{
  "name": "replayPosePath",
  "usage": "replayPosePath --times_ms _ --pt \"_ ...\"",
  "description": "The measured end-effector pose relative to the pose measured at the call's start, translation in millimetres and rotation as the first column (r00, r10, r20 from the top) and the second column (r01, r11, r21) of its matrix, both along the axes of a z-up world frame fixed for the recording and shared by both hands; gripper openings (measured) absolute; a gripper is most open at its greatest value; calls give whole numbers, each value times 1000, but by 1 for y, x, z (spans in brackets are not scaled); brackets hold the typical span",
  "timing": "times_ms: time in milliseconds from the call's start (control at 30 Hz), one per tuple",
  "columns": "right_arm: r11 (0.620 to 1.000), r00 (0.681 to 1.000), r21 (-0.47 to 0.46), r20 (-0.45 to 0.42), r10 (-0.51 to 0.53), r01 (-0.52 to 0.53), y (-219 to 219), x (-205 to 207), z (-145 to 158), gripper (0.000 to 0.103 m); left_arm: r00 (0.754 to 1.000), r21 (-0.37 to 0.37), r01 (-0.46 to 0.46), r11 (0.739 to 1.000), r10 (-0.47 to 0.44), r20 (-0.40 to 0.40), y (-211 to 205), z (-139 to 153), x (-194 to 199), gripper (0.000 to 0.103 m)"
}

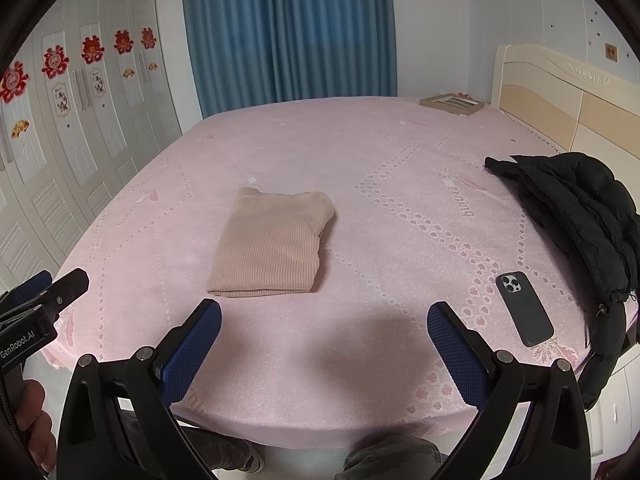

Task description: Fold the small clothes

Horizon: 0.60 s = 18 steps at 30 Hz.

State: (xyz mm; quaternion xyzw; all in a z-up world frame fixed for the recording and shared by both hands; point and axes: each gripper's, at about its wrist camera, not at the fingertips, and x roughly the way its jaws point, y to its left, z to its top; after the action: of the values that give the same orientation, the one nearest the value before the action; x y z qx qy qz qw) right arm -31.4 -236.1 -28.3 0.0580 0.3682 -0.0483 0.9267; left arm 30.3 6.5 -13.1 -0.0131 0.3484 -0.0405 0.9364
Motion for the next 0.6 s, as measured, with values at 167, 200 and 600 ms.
replayPosePath --times_ms 167,200,600 --pt "1000 1000 -5 1 -2 2 2 -1 1 101 1000 3 3 1000 -3 -2 3 -1 -1 90" --pt "1000 1000 -6 1 -3 3 2 -1 1 101 1000 2 2 1000 -2 -2 3 0 -2 90" --pt "1000 1000 -16 2 -2 2 5 -3 4 101 1000 -7 -13 1000 13 -1 11 2 -2 90"
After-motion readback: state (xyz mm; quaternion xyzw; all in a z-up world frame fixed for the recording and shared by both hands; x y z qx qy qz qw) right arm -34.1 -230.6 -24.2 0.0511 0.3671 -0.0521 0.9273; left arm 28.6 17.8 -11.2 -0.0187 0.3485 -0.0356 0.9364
